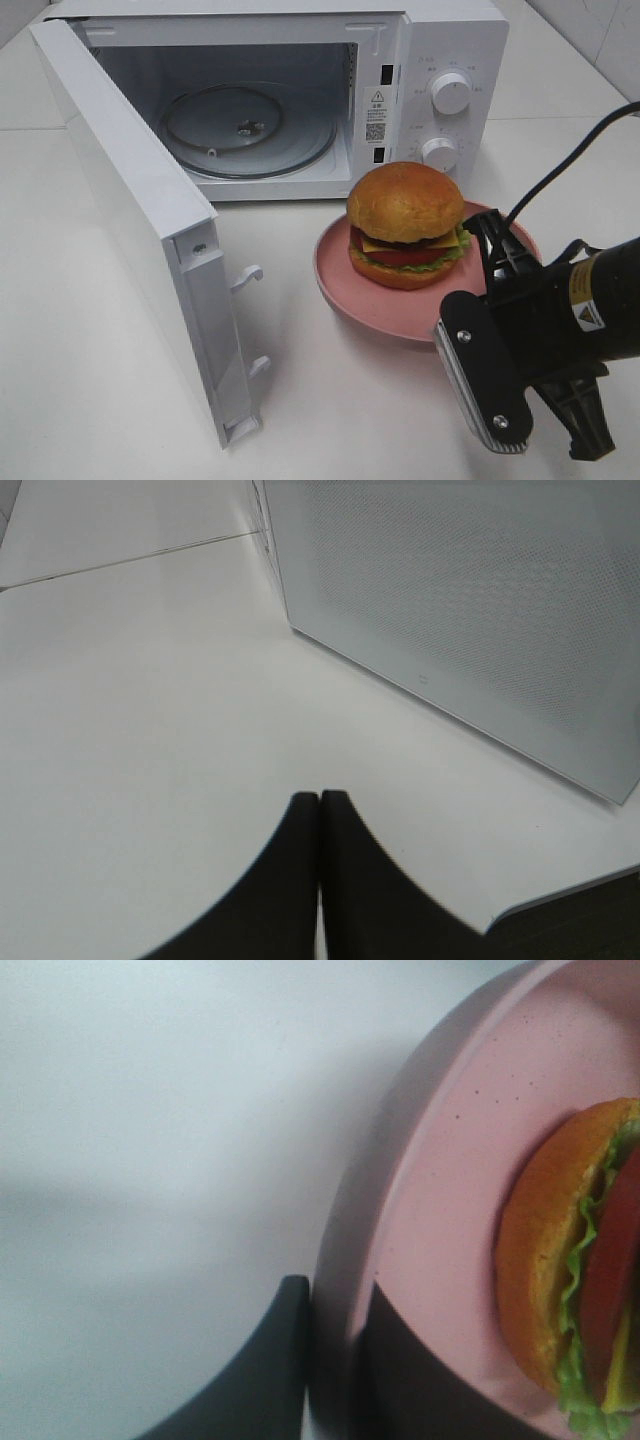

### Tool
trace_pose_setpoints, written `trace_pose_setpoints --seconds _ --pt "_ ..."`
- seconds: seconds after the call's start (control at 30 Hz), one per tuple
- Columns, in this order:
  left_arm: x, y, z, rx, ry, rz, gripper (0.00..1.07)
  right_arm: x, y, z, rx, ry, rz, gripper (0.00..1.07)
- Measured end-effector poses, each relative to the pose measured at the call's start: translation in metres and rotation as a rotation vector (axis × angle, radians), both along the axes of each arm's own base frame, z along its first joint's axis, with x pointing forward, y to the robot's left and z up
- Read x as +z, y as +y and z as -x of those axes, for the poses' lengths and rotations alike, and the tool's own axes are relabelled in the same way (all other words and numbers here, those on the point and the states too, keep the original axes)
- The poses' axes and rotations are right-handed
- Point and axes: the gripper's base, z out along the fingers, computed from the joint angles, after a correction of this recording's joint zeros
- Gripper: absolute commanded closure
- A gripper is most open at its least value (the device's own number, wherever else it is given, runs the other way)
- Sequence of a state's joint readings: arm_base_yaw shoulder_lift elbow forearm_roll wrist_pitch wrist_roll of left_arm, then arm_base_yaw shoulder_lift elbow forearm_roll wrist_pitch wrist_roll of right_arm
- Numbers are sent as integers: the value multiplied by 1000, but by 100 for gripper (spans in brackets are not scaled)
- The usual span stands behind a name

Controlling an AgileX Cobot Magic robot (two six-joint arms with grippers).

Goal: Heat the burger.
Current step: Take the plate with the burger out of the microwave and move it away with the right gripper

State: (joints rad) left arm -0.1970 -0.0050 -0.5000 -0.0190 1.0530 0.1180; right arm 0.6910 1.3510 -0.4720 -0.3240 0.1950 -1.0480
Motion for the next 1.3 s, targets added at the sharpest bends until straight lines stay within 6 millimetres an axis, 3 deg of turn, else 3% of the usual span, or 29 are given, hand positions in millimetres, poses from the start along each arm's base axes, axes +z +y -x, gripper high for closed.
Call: trace_pose_setpoints --seconds 0.37,0.43,0.8,0.9,1.0,1.2,1.3 --pt "0 0 0 0 0 0 106 -10 -25 7 -227 -3 89 107" --pt "0 0 0 0 0 0 106 -12 -39 0 -391 -55 60 107" --pt "0 0 0 0 0 0 106 -12 -73 -17 -670 -59 -18 107" --pt "0 0 0 0 0 0 106 -20 -84 -23 -733 -27 -21 107" --pt "0 0 0 0 0 0 106 -25 -86 -28 -765 -5 -17 107" --pt "0 0 0 0 0 0 106 -39 -79 -61 -871 37 -37 107" --pt "0 0 0 0 0 0 106 -42 -77 -66 -894 46 -49 107"
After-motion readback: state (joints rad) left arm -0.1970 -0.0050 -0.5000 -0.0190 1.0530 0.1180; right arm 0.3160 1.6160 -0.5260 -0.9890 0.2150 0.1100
